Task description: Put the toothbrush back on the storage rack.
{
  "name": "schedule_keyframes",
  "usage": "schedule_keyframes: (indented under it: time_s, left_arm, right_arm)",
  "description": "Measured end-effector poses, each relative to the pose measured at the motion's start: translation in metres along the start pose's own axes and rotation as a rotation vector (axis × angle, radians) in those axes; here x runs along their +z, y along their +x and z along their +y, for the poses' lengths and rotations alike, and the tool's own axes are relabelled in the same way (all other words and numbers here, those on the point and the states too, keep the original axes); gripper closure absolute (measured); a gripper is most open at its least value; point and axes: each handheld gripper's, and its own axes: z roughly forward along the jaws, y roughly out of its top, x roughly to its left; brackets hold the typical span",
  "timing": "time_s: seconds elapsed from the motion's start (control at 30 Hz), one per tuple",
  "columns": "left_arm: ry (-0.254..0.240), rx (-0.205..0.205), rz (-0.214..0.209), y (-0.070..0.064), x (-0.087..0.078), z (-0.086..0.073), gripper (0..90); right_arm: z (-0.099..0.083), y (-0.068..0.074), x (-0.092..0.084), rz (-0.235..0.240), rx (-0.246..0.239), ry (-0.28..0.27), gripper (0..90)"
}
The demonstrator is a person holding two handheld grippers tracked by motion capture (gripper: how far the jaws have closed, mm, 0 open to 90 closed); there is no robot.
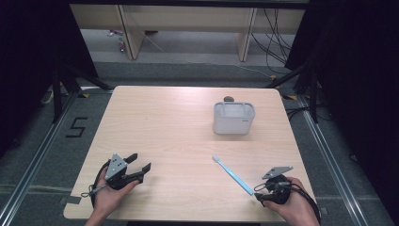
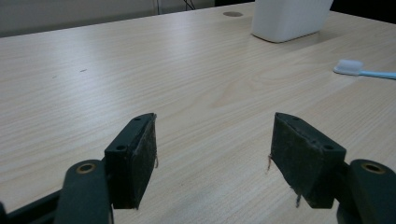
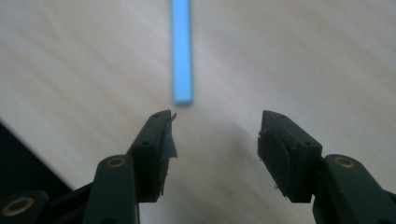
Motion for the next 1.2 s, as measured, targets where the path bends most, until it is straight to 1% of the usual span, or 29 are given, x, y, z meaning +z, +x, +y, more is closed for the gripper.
schedule_keyframes:
  time_s: [0.03, 0.07, 0.1, 0.17, 0.2, 0.23, 0.27, 0.37, 0.4, 0.43, 0.47, 0.5, 0.53, 0.57, 0.6, 0.67, 0.7, 0.77, 0.8, 0.87, 0.9, 0.93, 0.97, 1.0, 1.07, 1.1, 1.13, 1.17, 1.2]
  left_arm:
    - [0.0, 0.0, 0.0, 0.0, 0.0, 0.0, 30.7]
    - [0.005, 0.004, -0.001, -0.001, 0.0, 0.0, 30.6]
    - [0.005, 0.005, -0.001, -0.001, 0.0, 0.0, 30.7]
    - [0.006, 0.003, -0.004, -0.001, 0.0, 0.0, 30.7]
    - [0.001, 0.0, -0.009, -0.001, 0.001, 0.0, 30.6]
    - [0.001, 0.0, -0.009, -0.001, 0.001, 0.0, 30.7]
    - [0.005, -0.002, -0.007, -0.001, 0.0, 0.0, 30.7]
    - [0.009, -0.006, -0.008, -0.001, -0.001, 0.0, 30.7]
    - [0.007, -0.009, -0.008, -0.001, -0.001, 0.0, 30.7]
    - [0.008, -0.008, -0.009, -0.001, -0.001, 0.0, 30.7]
    - [0.009, -0.008, -0.01, -0.001, -0.001, 0.0, 30.7]
    - [0.009, -0.008, -0.01, -0.001, -0.001, 0.0, 30.7]
    - [0.013, 0.0, -0.009, -0.001, 0.0, 0.0, 30.7]
    - [0.013, 0.0, -0.009, -0.001, 0.0, 0.0, 30.8]
    - [0.006, 0.005, -0.014, -0.002, 0.001, 0.0, 30.8]
    - [0.007, 0.008, -0.013, -0.002, 0.001, 0.0, 30.8]
    - [0.008, 0.009, -0.013, -0.002, 0.001, 0.0, 30.9]
    - [0.02, 0.012, -0.008, -0.003, 0.001, 0.0, 30.9]
    - [0.02, 0.012, -0.008, -0.003, 0.001, 0.0, 30.9]
    - [0.02, 0.013, -0.008, -0.003, 0.001, 0.0, 30.9]
    - [0.021, 0.013, -0.008, -0.003, 0.001, 0.0, 30.8]
    - [0.022, 0.014, -0.008, -0.003, 0.001, 0.0, 30.9]
    - [0.022, 0.015, -0.008, -0.003, 0.001, 0.0, 30.9]
    - [0.02, 0.023, -0.009, -0.004, 0.001, 0.0, 30.9]
    - [0.014, 0.023, -0.013, -0.004, 0.001, 0.0, 30.9]
    - [0.024, 0.027, -0.009, -0.005, 0.001, 0.0, 30.9]
    - [0.023, 0.028, -0.009, -0.005, 0.001, 0.0, 30.9]
    - [0.025, 0.029, -0.01, -0.005, 0.001, 0.0, 30.9]
    - [0.025, 0.029, -0.009, -0.005, 0.001, 0.0, 30.9]
  right_arm:
    - [0.0, 0.0, 0.0, 0.0, 0.0, 0.0, 45.3]
    - [-0.003, 0.001, -0.002, 0.021, -0.027, 0.051, 45.7]
    - [-0.004, 0.001, -0.003, 0.023, -0.068, 0.062, 46.4]
    - [-0.005, 0.003, -0.005, 0.023, -0.107, 0.106, 46.6]
    - [-0.005, 0.003, -0.006, 0.028, -0.143, 0.125, 46.9]
    - [-0.004, 0.005, -0.007, 0.016, -0.137, 0.159, 47.2]
    - [-0.004, 0.004, -0.008, 0.008, -0.168, 0.179, 47.5]
    - [-0.003, 0.005, -0.011, 0.009, -0.203, 0.228, 49.4]
    - [-0.003, 0.004, -0.011, 0.022, -0.216, 0.243, 49.5]
    - [-0.002, 0.004, -0.01, 0.028, -0.215, 0.261, 50.2]
    - [-0.002, 0.004, -0.009, 0.041, -0.233, 0.271, 50.8]
    - [-0.001, 0.004, -0.009, 0.044, -0.223, 0.288, 51.2]
    - [0.0, 0.004, -0.008, 0.049, -0.234, 0.305, 51.9]
    - [0.0, 0.004, -0.008, 0.049, -0.234, 0.305, 51.9]
    - [0.002, 0.003, -0.007, 0.053, -0.225, 0.325, 53.4]
    - [0.003, 0.003, -0.007, 0.059, -0.227, 0.331, 53.9]
    - [0.006, 0.002, -0.006, 0.064, -0.232, 0.344, 54.6]
    - [0.009, 0.001, -0.004, 0.044, -0.224, 0.367, 55.0]
    - [0.01, 0.002, -0.004, 0.045, -0.219, 0.367, 55.3]
    - [0.012, 0.001, -0.003, 0.048, -0.23, 0.36, 55.6]
    - [0.013, 0.0, -0.001, 0.054, -0.225, 0.368, 55.9]
    - [0.016, 0.002, 0.0, 0.043, -0.2, 0.381, 56.3]
    - [0.016, 0.002, 0.0, 0.043, -0.2, 0.381, 56.3]
    - [0.019, 0.0, 0.002, 0.054, -0.226, 0.378, 56.7]
    - [0.02, 0.001, 0.002, 0.056, -0.218, 0.378, 56.8]
    - [0.022, 0.005, 0.002, 0.035, -0.188, 0.391, 56.8]
    - [0.024, 0.006, 0.001, 0.043, -0.187, 0.385, 56.8]
    - [0.026, 0.009, 0.001, 0.031, -0.167, 0.396, 56.9]
    - [0.027, 0.007, 0.002, 0.039, -0.191, 0.395, 56.9]
